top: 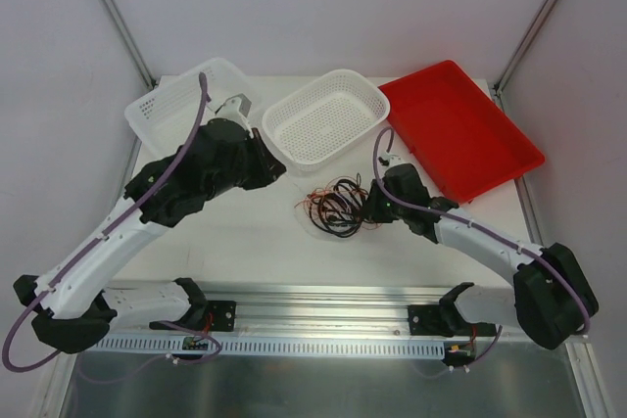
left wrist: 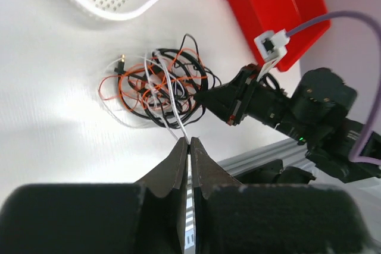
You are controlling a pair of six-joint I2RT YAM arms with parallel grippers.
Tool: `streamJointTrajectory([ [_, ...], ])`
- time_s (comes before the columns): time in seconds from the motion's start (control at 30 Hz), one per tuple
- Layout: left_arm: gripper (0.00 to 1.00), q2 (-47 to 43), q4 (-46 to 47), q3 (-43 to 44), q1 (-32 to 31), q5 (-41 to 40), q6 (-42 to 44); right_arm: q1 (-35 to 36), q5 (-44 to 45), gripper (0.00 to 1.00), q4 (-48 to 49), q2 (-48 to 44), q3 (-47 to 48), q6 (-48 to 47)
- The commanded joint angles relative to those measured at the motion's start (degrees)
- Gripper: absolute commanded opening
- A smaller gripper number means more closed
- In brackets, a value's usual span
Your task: Untangle the cables
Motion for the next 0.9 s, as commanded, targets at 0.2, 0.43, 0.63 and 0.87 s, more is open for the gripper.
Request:
streamJointTrajectory([
  [0.2, 0.0, 0.0, -8.3, 17.0, 5.5, 0.4, 13.6, -3.6, 8.1, 0.01, -11.7, -7.3, -1.6, -2.0],
  [0.43, 0.0, 3.8, -10.8, 31.9, 8.0, -0.5, 19.4, -4.7, 9.5, 0.02, -15.4, -8.7, -1.4, -1.7],
  [0.63, 0.0, 7.0, -11.9, 41.4, 9.2, -1.0, 21.9, -6.4, 10.2, 0.03, -17.5, -7.8, -0.9, -0.5],
  [0.87, 0.0, 7.9, -11.9, 48.6, 9.6, -8.0, 25.6, -7.3, 11.2, 0.05, -19.2, -7.8, -1.4, -0.5],
])
